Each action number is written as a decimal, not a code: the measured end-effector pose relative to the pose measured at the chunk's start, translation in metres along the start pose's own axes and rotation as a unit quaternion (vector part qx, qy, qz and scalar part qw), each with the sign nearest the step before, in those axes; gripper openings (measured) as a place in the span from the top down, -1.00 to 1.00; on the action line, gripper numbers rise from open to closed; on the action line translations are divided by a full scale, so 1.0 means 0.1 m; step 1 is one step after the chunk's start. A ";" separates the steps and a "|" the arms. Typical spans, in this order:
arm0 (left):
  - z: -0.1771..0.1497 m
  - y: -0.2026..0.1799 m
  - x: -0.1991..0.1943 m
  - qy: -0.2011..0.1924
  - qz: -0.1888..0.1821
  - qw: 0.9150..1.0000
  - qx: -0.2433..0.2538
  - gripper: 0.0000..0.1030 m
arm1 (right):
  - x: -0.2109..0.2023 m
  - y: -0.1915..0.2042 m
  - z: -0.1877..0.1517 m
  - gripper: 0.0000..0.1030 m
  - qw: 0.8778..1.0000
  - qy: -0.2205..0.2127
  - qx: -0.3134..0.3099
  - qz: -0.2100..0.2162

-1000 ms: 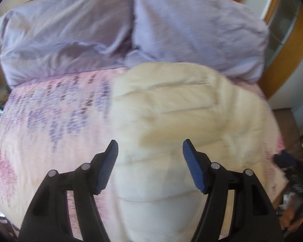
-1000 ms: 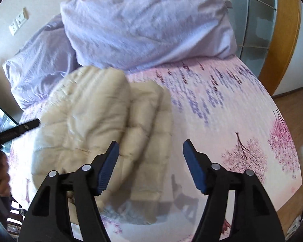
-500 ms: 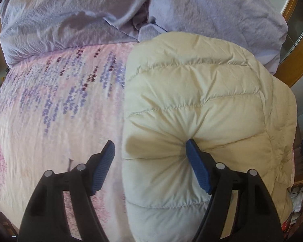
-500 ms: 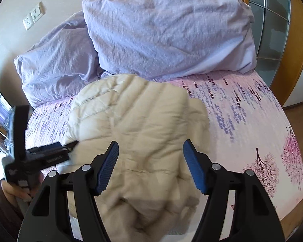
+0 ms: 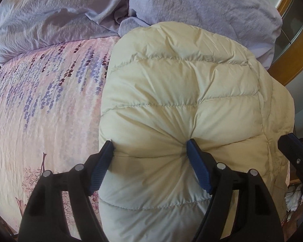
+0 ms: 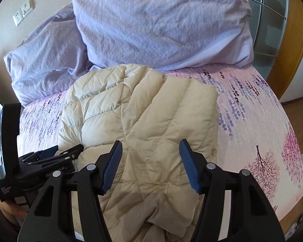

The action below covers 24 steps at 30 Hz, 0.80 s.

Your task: Fold large clothes

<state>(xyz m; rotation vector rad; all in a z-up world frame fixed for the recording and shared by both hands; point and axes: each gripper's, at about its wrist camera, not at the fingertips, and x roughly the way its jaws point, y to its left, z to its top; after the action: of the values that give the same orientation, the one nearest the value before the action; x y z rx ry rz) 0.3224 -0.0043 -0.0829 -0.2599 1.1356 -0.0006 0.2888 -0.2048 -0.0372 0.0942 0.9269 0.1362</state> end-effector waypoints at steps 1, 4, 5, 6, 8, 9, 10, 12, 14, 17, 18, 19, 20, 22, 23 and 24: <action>0.00 0.00 0.00 0.000 -0.001 1.000 0.003 -0.44 | 0.00 -0.01 0.01 -0.15 1.000 -0.002 0.004 0.001; -0.01 -0.02 0.00 0.000 -0.003 1.000 0.012 -0.44 | -0.01 -0.01 0.05 -0.14 1.000 -0.012 0.008 0.002; -0.01 -0.03 0.00 0.000 -0.004 1.000 0.016 -0.44 | -0.01 0.00 0.06 -0.14 1.000 -0.015 0.009 0.002; -0.02 -0.04 0.00 0.000 -0.005 1.000 0.020 -0.44 | 0.00 0.00 0.07 -0.14 1.000 -0.017 0.010 0.002; -0.03 -0.06 0.00 0.000 -0.006 1.000 0.028 -0.44 | 0.03 0.01 0.08 -0.14 1.000 -0.016 0.010 0.000; -0.04 -0.08 0.00 0.000 -0.007 0.999 0.032 -0.44 | 0.06 0.01 0.07 -0.14 1.000 -0.013 0.010 -0.003; -0.04 -0.08 0.01 0.000 -0.008 0.999 0.035 -0.44 | 0.09 0.01 0.06 -0.13 1.000 -0.011 0.010 -0.006; -0.04 -0.07 0.01 0.000 -0.009 0.999 0.037 -0.45 | 0.16 0.00 0.02 -0.11 1.000 -0.004 0.008 -0.014; -0.03 -0.06 0.01 0.000 -0.011 0.999 0.038 -0.45 | 0.22 -0.02 -0.03 -0.08 1.000 0.003 0.007 -0.023; 0.01 -0.03 -0.03 -0.002 -0.016 0.999 0.036 -0.46 | 0.32 -0.06 -0.12 -0.07 1.000 0.012 0.009 -0.026; 0.04 -0.02 -0.06 -0.005 -0.017 0.999 0.035 -0.46 | 0.34 -0.07 -0.14 -0.07 0.999 0.014 0.010 -0.027; 0.06 -0.02 -0.08 -0.008 -0.017 0.999 0.035 -0.46 | 0.36 -0.09 -0.16 -0.07 0.999 0.015 0.012 -0.026; 0.07 -0.03 -0.10 -0.012 -0.016 0.999 0.035 -0.47 | 0.37 -0.09 -0.17 -0.07 0.999 0.016 0.013 -0.026; 0.12 -0.04 -0.15 -0.024 -0.013 0.999 0.036 -0.47 | 0.39 -0.11 -0.20 -0.07 0.999 0.017 0.016 -0.025; 0.15 -0.05 -0.17 -0.030 -0.010 0.999 0.036 -0.47 | 0.40 -0.12 -0.20 -0.07 0.999 0.018 0.017 -0.024; 0.18 -0.06 -0.19 -0.037 -0.008 0.999 0.036 -0.48 | 0.40 -0.13 -0.21 -0.07 0.999 0.018 0.019 -0.024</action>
<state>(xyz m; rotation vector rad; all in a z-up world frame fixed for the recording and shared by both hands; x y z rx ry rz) 0.3315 -0.0040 -0.0578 -0.2040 1.0585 -0.0452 0.2967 -0.2104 -0.0835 0.1046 0.9676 0.0769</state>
